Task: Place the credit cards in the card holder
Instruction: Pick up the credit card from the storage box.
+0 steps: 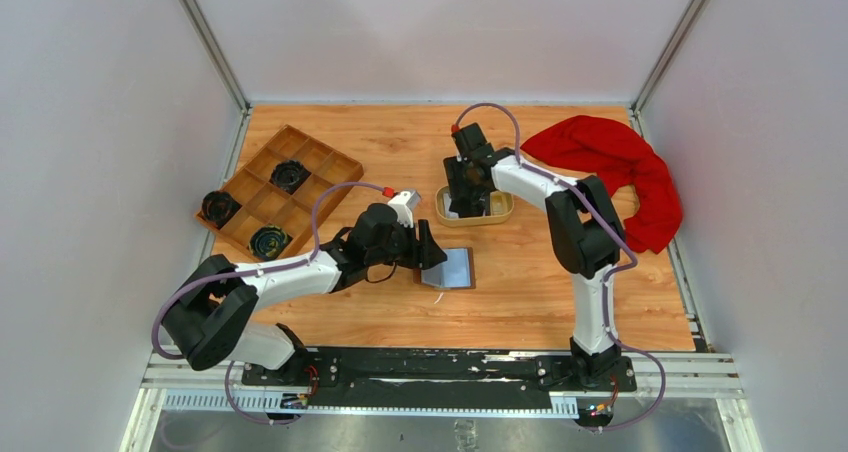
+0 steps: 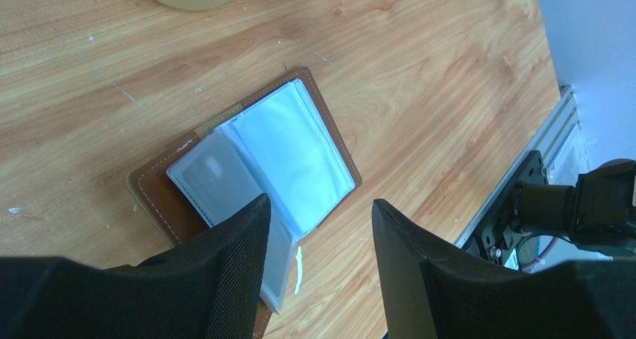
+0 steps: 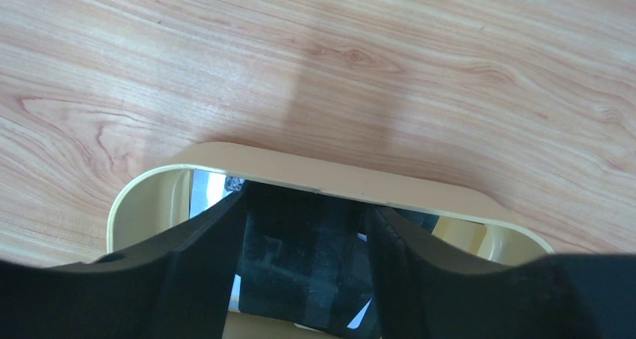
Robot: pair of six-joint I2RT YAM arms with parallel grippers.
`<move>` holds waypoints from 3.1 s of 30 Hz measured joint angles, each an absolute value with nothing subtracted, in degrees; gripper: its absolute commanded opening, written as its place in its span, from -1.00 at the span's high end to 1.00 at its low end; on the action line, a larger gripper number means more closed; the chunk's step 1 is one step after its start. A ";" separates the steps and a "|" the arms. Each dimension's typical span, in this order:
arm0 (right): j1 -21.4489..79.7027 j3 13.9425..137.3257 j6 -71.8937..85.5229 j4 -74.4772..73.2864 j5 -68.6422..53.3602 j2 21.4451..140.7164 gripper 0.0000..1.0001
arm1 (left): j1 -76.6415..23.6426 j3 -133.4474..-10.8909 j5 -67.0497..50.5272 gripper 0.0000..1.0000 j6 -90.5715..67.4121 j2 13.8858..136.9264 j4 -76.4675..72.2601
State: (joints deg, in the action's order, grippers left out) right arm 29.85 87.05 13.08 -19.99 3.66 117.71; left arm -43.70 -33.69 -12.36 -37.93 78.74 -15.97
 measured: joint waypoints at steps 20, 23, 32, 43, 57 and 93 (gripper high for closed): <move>28.14 79.15 7.86 -14.96 -2.28 111.46 -0.22 | -43.70 -33.69 -11.81 -0.13 -37.91 75.81 -15.92; 26.00 77.43 6.74 -15.16 -5.85 108.68 -0.28 | -43.70 -33.69 -11.31 -0.14 -37.89 74.74 -15.94; 19.79 75.88 8.27 -15.25 -12.75 107.28 -0.29 | -43.22 -38.44 -10.20 -0.19 -36.77 77.97 -15.09; 18.81 76.27 13.50 -14.55 -16.86 111.61 -0.25 | -40.38 -53.52 -9.80 0.01 -36.16 92.68 -15.86; 15.03 76.29 16.82 -14.48 -23.24 112.29 -0.16 | -37.78 -65.08 -7.03 0.79 -34.54 108.81 -13.17; 13.32 76.60 20.56 -12.95 -32.03 114.17 -0.05 | -37.89 -89.71 -2.07 0.08 -28.97 124.29 9.19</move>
State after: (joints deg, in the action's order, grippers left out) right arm 13.32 76.60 20.56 -12.95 -32.03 114.17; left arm -37.89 -89.71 -2.07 -28.97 124.29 9.19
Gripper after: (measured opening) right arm 0.540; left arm 0.460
